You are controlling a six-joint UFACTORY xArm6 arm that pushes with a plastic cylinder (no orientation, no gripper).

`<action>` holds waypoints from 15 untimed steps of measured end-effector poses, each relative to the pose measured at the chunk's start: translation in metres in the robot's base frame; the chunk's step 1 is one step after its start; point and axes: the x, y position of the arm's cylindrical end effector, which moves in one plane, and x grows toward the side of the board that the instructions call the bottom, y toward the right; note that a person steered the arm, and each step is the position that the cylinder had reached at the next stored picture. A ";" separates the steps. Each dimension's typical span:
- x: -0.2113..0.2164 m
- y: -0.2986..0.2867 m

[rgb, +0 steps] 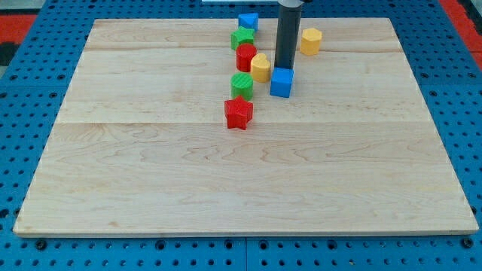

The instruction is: Move the blue cube towards the bottom of the board

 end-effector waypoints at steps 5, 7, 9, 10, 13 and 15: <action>-0.014 -0.037; 0.004 -0.036; 0.021 -0.035; 0.040 -0.029; 0.045 -0.024; 0.038 -0.031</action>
